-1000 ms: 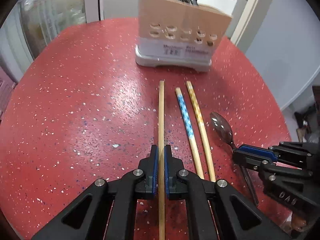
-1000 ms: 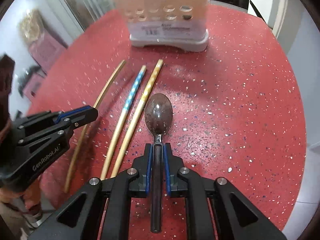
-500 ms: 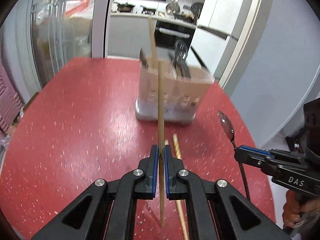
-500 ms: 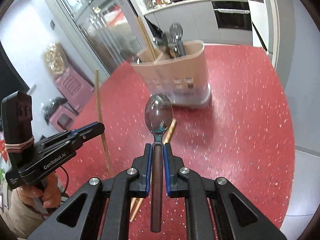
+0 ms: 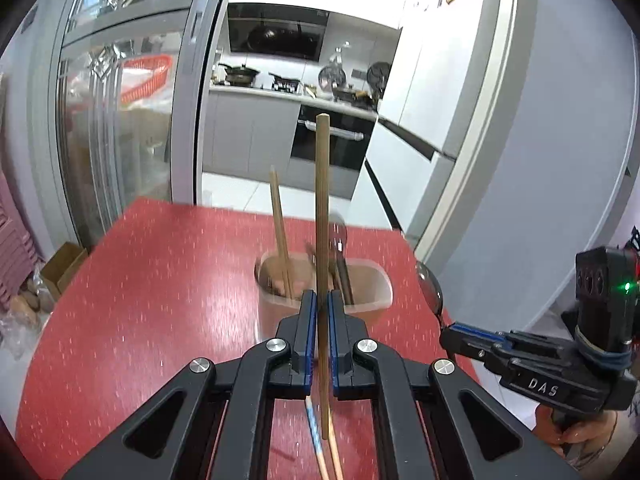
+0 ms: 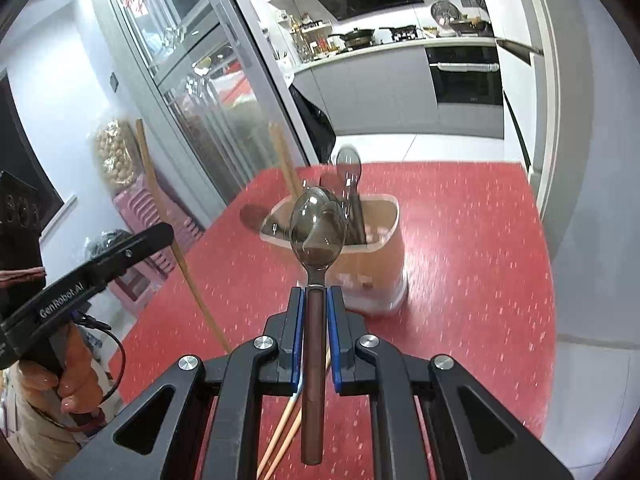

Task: Organize utensils
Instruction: 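Lift the spoon and chopstick and carry them over the holder, then lower the spoon and chopstick into the holder and open both tools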

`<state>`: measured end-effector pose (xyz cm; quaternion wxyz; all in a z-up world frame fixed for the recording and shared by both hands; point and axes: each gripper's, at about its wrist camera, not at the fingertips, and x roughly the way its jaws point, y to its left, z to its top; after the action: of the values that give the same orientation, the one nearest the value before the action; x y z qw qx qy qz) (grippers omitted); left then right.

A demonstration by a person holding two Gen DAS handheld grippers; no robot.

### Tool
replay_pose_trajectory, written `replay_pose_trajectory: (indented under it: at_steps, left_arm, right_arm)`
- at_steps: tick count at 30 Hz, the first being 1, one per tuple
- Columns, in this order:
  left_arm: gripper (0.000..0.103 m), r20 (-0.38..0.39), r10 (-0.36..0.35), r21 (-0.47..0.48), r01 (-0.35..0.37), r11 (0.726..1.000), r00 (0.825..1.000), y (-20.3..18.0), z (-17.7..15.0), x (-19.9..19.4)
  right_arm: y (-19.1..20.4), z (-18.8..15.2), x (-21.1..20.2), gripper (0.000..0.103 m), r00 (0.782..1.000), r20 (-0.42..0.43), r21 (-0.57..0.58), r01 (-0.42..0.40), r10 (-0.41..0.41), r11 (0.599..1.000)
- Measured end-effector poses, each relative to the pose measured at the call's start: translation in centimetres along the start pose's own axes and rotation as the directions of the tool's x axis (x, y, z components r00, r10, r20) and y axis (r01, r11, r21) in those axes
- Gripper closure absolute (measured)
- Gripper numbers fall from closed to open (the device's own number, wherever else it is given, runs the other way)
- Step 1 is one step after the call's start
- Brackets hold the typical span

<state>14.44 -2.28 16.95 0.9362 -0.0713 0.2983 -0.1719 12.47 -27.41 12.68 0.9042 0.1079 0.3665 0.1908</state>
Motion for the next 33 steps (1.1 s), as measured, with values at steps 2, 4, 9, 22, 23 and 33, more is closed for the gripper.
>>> replay_pose_trajectory:
  at_steps: [2, 4, 9, 22, 23, 33]
  left_arm:
    - [0.072, 0.021, 0.000, -0.001, 0.000, 1.000, 1.000, 0.1, 1.0, 0.1]
    - [0.072, 0.044, -0.002, 0.000, 0.002, 1.000, 0.999, 0.1, 2.2, 0.1]
    - [0.072, 0.099, 0.006, 0.020, -0.008, 1.000, 0.995, -0.2, 5.1, 1.5]
    - [0.072, 0.121, 0.072, -0.003, -0.072, 0.997, 0.990, 0.5, 7.3, 7.2]
    - [0.072, 0.125, 0.076, -0.009, -0.076, 0.997, 0.989, 0.7, 7.3, 7.6]
    - [0.072, 0.089, 0.112, -0.010, -0.112, 0.994, 0.990, 1.6, 5.6, 10.9]
  right_arm:
    - [-0.1, 1.0, 0.2, 0.091, 1.000, 0.008, -0.002, 0.002, -0.002, 1.000]
    - [-0.2, 2.0, 0.4, 0.091, 1.000, 0.019, -0.001, 0.005, -0.005, 1.000]
    - [-0.4, 4.5, 1.7, 0.091, 0.999, 0.046, -0.007, 0.016, -0.016, 1.000]
    - [-1.3, 8.7, 6.7, 0.091, 0.989, 0.142, -0.052, 0.037, -0.030, 0.998]
    - [-1.5, 8.8, 7.1, 0.091, 0.988, 0.151, -0.052, 0.042, -0.033, 0.998]
    - [-1.9, 8.0, 10.6, 0.091, 0.964, 0.250, -0.112, 0.118, -0.087, 0.987]
